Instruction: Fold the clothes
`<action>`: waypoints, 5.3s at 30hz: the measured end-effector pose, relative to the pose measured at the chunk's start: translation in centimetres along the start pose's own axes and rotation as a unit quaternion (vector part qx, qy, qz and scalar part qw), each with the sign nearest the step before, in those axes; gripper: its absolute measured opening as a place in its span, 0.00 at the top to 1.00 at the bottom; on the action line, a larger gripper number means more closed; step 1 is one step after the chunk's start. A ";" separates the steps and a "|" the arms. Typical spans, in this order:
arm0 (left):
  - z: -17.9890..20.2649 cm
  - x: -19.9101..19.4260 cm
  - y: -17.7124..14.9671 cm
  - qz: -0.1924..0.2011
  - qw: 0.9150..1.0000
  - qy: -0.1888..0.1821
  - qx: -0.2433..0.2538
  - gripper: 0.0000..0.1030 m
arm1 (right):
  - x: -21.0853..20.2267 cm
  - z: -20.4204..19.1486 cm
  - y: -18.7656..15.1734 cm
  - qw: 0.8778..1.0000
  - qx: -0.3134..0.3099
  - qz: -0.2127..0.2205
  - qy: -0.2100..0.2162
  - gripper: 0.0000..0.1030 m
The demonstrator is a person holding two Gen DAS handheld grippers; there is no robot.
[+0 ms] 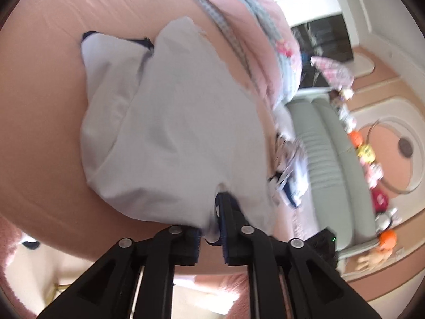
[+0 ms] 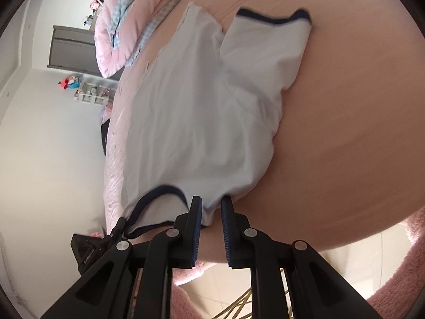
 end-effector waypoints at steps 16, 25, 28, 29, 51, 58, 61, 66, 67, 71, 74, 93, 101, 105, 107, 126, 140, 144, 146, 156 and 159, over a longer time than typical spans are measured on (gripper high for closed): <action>0.3 1.4 -0.7 -0.015 1.000 0.001 0.024 0.94 | 3.5 -2.9 -0.9 0.998 -0.059 -0.006 -0.034 0.89; -0.6 -0.4 -0.6 0.010 0.995 -0.089 -0.045 0.94 | 0.0 -2.7 -0.6 0.999 -0.018 0.012 0.032 0.90; -1.0 0.3 -0.5 0.004 0.995 -0.087 -0.057 0.94 | 0.5 -0.9 0.3 0.995 0.043 -0.008 0.089 0.90; -1.1 0.7 -0.5 -0.003 0.996 -0.075 -0.057 0.94 | 0.7 -0.6 0.4 0.997 0.040 -0.006 0.071 0.90; -3.5 1.0 -0.5 0.014 0.993 -0.050 -0.104 0.60 | 0.8 1.6 0.6 0.996 0.006 0.053 -0.078 0.48; -1.8 1.8 -0.2 0.027 0.999 -0.017 -0.038 0.76 | 2.7 1.8 2.0 0.993 -0.028 0.068 -0.087 0.49; -1.1 2.2 -0.2 0.021 1.000 -0.010 -0.013 0.84 | 3.9 -1.6 1.5 0.990 -0.082 0.044 -0.105 0.80; -3.3 2.8 -0.1 0.021 0.997 -0.023 -0.068 0.83 | 4.1 -0.4 1.0 0.989 -0.074 0.065 -0.108 0.89; -3.4 2.8 0.0 0.022 0.997 -0.025 -0.068 0.84 | 4.0 0.1 1.2 0.991 -0.068 0.064 -0.099 0.90; -1.6 2.5 0.2 0.010 1.000 0.016 -0.005 0.96 | 2.7 1.2 1.3 0.993 -0.056 0.057 -0.087 0.95; -0.5 1.5 -0.1 0.007 1.000 0.020 0.017 0.96 | 1.2 0.8 0.2 0.991 -0.074 0.068 -0.091 0.96; -1.8 1.6 -1.4 -0.084 0.993 0.084 -0.023 0.94 | 2.4 0.6 -4.1 0.971 -0.157 0.045 -0.176 0.95; 5.1 -0.5 -2.3 -0.159 0.967 0.164 0.116 0.82 | -3.3 -2.1 -5.9 0.928 -0.243 0.086 -0.271 0.93; 7.4 0.5 -0.6 -0.113 0.958 0.175 0.198 0.62 | -2.1 -8.2 -3.8 0.907 -0.300 0.145 -0.258 0.92; 6.6 2.3 -0.4 -0.129 0.949 0.195 0.210 0.62 | -0.2 -9.5 -2.9 0.901 -0.323 0.143 -0.250 0.92; 7.1 4.0 -1.8 -0.158 0.936 0.203 0.241 0.62 | -0.8 -4.1 -2.7 0.935 -0.244 0.124 -0.225 0.92; 12.2 13.0 -2.1 -0.172 0.945 0.084 0.266 0.62 | -0.9 5.9 8.8 0.963 -0.075 0.132 -0.224 0.61; 13.1 16.1 -1.9 -0.192 0.939 0.075 0.275 0.62 | 0.2 4.5 8.1 0.946 -0.117 0.162 -0.255 0.92; 13.8 17.5 -1.8 -0.188 0.938 0.052 0.287 0.62 | 0.4 4.1 7.7 0.936 -0.136 0.170 -0.276 0.96; 17.2 25.6 0.1 -0.175 0.915 0.055 0.359 0.62 | -4.2 7.8 7.0 0.925 -0.097 0.192 -0.315 0.95; 17.4 27.0 0.7 -0.170 0.910 0.075 0.370 0.62 | -4.7 7.3 8.3 0.931 -0.093 0.210 -0.285 0.89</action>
Point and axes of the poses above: each gripper's, at about its wrist camera, not at the fingertips, and x roughly the way its jaws point, z to its right, y to its top, the point moved 2 cm from there along x, roughly the way its jaws point, and after that the axes turned 9 degrees about -y, right-handed, at the moved point
